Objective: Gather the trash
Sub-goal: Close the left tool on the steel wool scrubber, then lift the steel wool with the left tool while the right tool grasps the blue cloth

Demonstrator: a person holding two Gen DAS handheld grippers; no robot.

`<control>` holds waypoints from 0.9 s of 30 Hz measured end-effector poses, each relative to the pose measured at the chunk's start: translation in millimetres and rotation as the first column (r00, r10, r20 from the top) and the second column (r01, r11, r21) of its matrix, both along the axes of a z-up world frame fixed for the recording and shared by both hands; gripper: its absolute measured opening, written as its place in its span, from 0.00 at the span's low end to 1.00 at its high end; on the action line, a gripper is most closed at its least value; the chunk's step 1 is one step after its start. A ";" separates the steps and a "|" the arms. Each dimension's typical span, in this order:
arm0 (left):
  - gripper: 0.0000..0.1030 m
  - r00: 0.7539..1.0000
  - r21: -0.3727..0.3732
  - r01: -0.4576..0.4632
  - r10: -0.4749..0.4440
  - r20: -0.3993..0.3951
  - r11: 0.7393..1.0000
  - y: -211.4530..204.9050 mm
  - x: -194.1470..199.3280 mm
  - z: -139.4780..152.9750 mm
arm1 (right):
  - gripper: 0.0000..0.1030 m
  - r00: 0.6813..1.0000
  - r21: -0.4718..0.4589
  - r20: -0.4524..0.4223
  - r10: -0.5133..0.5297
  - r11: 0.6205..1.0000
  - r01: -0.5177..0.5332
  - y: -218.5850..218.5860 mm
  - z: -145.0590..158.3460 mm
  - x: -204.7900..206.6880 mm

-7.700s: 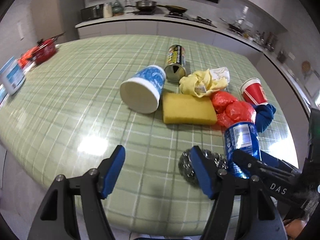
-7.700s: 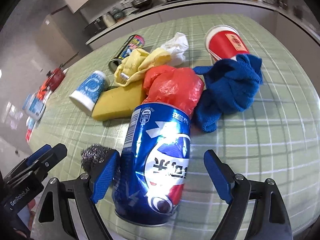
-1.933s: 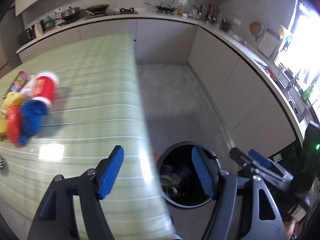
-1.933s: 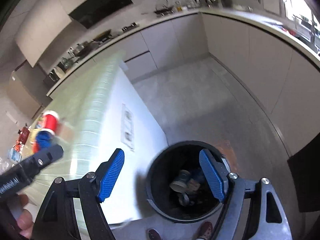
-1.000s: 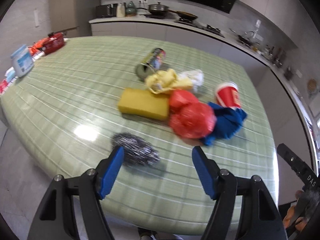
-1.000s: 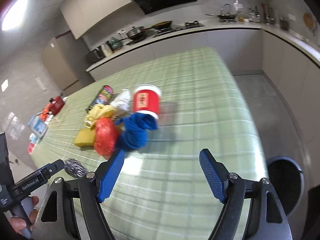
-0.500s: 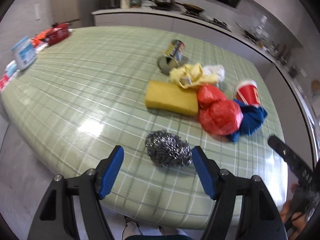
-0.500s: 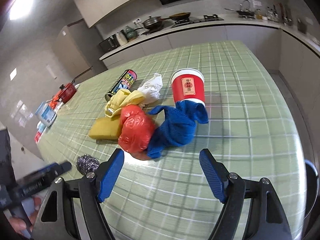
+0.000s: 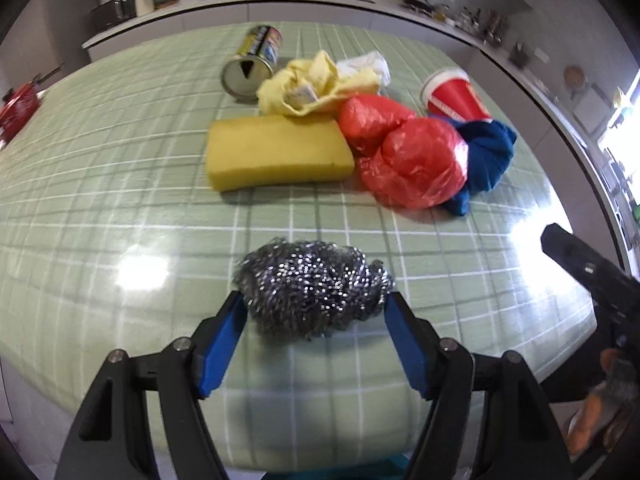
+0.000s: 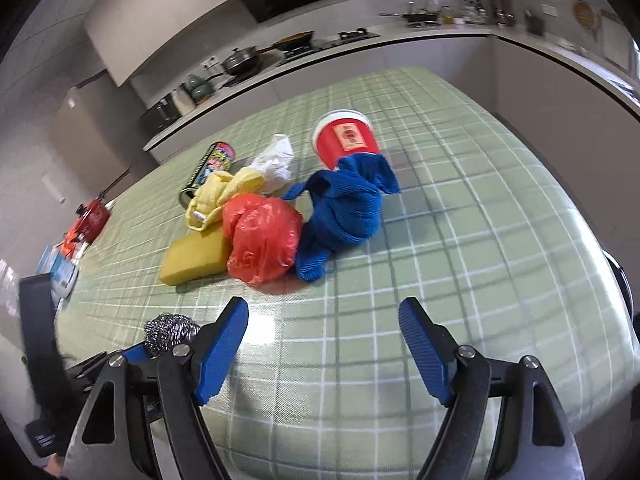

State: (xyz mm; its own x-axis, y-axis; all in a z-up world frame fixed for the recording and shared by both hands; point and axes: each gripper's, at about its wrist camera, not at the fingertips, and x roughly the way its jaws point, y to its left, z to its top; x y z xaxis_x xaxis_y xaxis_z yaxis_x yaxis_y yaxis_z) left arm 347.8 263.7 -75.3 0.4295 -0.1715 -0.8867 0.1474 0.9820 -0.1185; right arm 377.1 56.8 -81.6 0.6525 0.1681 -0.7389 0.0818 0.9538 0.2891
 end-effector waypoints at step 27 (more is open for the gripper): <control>0.61 0.990 -0.041 -0.038 0.043 0.131 0.998 4.3 33.4 11.0 | 0.77 0.998 0.051 -0.059 0.032 0.998 -0.029 -30.9 -20.2 88.5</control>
State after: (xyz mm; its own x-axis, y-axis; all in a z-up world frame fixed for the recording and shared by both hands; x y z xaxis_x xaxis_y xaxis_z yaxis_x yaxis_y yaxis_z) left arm 381.2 268.0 -64.3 0.5494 -0.1846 -0.8149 0.1243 0.9825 -0.1388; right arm 465.6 26.0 -101.8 0.6010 0.2254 -0.7668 0.0713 0.9405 0.3323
